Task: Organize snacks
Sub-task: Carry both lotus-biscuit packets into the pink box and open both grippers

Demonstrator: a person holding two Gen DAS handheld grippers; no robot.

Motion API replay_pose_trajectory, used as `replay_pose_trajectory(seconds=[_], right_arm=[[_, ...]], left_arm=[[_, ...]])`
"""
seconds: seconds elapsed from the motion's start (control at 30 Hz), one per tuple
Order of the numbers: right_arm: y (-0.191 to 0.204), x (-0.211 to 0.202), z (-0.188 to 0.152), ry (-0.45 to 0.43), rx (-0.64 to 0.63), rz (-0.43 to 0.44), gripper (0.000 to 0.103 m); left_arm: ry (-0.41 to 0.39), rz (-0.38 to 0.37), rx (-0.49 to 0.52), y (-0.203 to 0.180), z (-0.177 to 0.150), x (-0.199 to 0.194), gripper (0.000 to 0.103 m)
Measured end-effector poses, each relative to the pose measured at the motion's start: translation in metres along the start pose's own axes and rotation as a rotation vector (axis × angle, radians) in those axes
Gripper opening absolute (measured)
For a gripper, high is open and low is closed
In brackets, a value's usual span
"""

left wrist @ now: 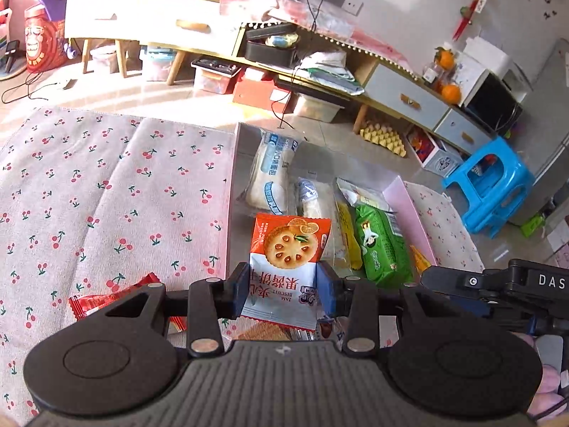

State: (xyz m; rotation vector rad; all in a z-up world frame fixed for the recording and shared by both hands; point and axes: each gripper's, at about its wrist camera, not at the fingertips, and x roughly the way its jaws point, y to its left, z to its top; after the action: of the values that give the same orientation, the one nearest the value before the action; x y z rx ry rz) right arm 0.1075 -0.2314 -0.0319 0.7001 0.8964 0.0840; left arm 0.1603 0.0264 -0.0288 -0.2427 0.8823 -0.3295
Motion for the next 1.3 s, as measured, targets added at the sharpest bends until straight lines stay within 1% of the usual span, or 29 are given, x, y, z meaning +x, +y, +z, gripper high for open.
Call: replay_pose_trajectory(seconds=[0.13,0.27,0.37,0.43,0.57,0.63,0.67,0.7,0.8,1.07,1.1,1.17,1.3], right_arm=[[0.002,0.014,0.007,-0.028,0.069,0.052,0.064],[0.002,0.029,0.010,-0.029,0.104,0.068,0.064],[-0.002,0.037,0.010,-0.026,0.132,0.075,0.064],[-0.005,0.041,0.010,-0.025,0.148,0.078,0.064],[-0.009,0.045,0.008,-0.024,0.163,0.078,0.066],[-0.009,0.045,0.009,-0.021,0.162,0.068,0.072],[-0.008,0.045,0.009,-0.018,0.162,0.063,0.077],[-0.007,0.044,0.009,-0.017,0.161,0.064,0.079],[-0.005,0.041,0.009,-0.022,0.145,0.072,0.081],[-0.002,0.031,0.007,-0.006,0.090,0.044,0.081],[-0.002,0.028,0.006,-0.004,0.078,0.038,0.081],[-0.001,0.024,0.006,0.001,0.048,0.027,0.081],[0.004,0.011,0.002,-0.008,-0.045,-0.018,0.083]], left_arm=[[-0.037,0.033,-0.049,-0.001,0.003,0.009,0.037],[-0.070,0.062,-0.035,-0.007,0.003,0.015,0.037],[-0.097,0.062,-0.035,-0.008,0.004,0.018,0.037],[-0.107,0.052,-0.036,-0.007,0.005,0.017,0.037],[-0.118,0.058,-0.018,-0.004,0.004,0.020,0.038],[-0.122,0.065,-0.013,-0.004,0.003,0.020,0.041],[-0.129,0.070,-0.010,-0.004,0.003,0.020,0.041],[-0.129,0.069,-0.004,-0.004,0.003,0.019,0.044],[-0.131,0.071,0.020,-0.007,0.002,0.017,0.047],[-0.103,0.076,0.085,-0.013,0.000,0.009,0.055],[-0.097,0.077,0.092,-0.014,-0.001,0.007,0.057],[-0.081,0.075,0.104,-0.014,-0.002,0.004,0.059],[-0.051,0.073,0.132,-0.010,-0.005,-0.003,0.065]])
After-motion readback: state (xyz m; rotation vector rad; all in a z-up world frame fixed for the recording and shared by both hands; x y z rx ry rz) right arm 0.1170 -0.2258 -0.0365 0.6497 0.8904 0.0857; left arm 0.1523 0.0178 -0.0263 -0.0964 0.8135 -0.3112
